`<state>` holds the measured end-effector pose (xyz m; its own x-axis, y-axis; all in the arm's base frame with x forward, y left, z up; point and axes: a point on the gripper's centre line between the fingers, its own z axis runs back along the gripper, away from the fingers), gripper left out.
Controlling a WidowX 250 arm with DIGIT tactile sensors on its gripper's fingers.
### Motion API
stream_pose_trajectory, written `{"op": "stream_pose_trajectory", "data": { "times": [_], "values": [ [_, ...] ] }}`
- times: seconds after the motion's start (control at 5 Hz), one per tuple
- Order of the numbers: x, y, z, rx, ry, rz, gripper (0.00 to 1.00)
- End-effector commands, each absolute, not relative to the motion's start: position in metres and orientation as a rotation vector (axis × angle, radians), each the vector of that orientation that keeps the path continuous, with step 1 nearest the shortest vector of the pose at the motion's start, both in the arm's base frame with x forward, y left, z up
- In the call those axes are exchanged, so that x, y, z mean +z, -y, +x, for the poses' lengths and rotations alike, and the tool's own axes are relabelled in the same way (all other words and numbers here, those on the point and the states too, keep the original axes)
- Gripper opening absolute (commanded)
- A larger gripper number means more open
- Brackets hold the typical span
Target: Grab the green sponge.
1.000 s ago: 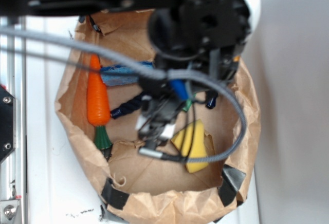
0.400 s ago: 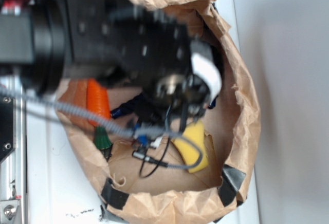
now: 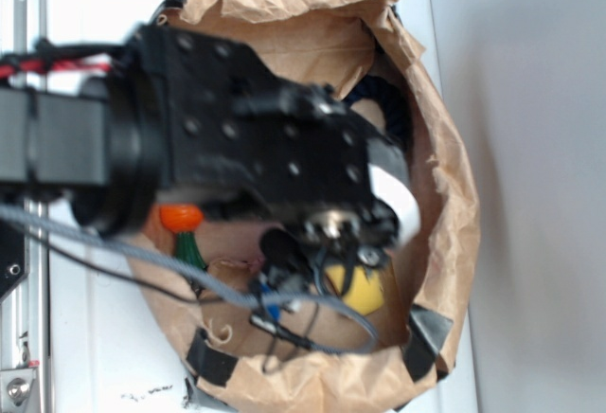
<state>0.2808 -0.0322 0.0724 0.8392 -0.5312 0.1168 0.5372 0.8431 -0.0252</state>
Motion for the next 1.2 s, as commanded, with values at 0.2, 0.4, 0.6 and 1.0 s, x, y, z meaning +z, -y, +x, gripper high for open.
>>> {"op": "stream_pose_trajectory", "data": {
  "times": [0.2,0.4,0.6,1.0],
  "values": [
    [0.069,0.072,0.304,-0.647,0.232,-0.025,1.0],
    [0.057,0.07,0.31,-0.662,0.308,-0.012,1.0],
    [0.042,0.062,0.319,-0.704,0.245,-0.027,1.0],
    [0.044,0.048,0.317,-0.748,0.151,-0.078,0.0]
  ]
}}
